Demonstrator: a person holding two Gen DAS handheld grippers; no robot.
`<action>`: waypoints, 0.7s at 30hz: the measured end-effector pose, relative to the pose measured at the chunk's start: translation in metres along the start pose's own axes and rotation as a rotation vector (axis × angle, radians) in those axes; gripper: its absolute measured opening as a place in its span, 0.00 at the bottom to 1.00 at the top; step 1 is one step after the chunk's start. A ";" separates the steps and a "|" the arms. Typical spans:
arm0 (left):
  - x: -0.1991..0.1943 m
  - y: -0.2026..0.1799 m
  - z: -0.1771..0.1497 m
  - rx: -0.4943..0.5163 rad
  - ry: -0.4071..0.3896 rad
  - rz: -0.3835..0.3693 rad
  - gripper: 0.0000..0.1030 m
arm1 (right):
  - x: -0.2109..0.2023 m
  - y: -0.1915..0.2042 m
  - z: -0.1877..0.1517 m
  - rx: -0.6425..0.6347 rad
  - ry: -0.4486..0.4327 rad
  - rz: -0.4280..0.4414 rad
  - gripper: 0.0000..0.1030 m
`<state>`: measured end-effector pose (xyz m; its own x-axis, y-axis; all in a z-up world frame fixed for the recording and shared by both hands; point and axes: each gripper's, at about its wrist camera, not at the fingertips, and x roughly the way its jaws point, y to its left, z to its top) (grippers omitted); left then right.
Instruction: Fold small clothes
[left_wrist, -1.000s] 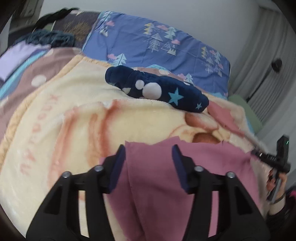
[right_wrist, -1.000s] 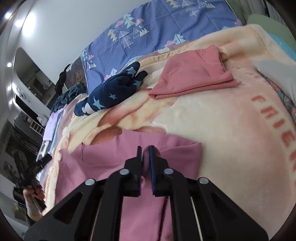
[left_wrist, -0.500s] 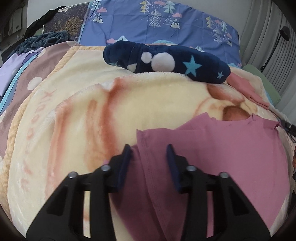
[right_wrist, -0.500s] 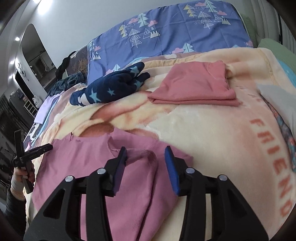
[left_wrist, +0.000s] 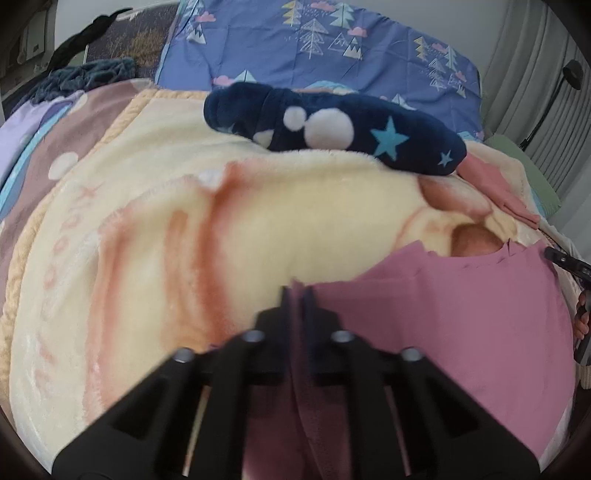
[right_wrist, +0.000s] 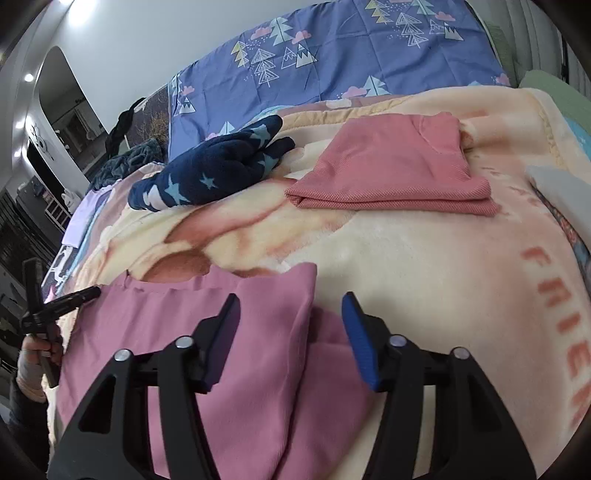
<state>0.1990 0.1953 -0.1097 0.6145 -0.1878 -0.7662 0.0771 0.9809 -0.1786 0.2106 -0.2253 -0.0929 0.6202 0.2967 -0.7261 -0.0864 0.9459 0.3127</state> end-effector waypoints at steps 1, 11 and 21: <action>-0.008 -0.001 0.001 0.007 -0.032 -0.006 0.05 | 0.002 0.002 0.001 -0.017 -0.005 0.008 0.01; -0.036 -0.003 0.025 0.011 -0.178 0.023 0.03 | -0.035 -0.002 0.025 0.031 -0.170 0.028 0.02; -0.019 -0.025 -0.003 0.153 -0.076 0.184 0.37 | 0.001 -0.033 -0.005 0.157 -0.004 -0.009 0.14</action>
<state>0.1825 0.1743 -0.0923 0.6861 -0.0066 -0.7275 0.0726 0.9956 0.0594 0.2101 -0.2552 -0.1071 0.6235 0.2873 -0.7271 0.0423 0.9163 0.3984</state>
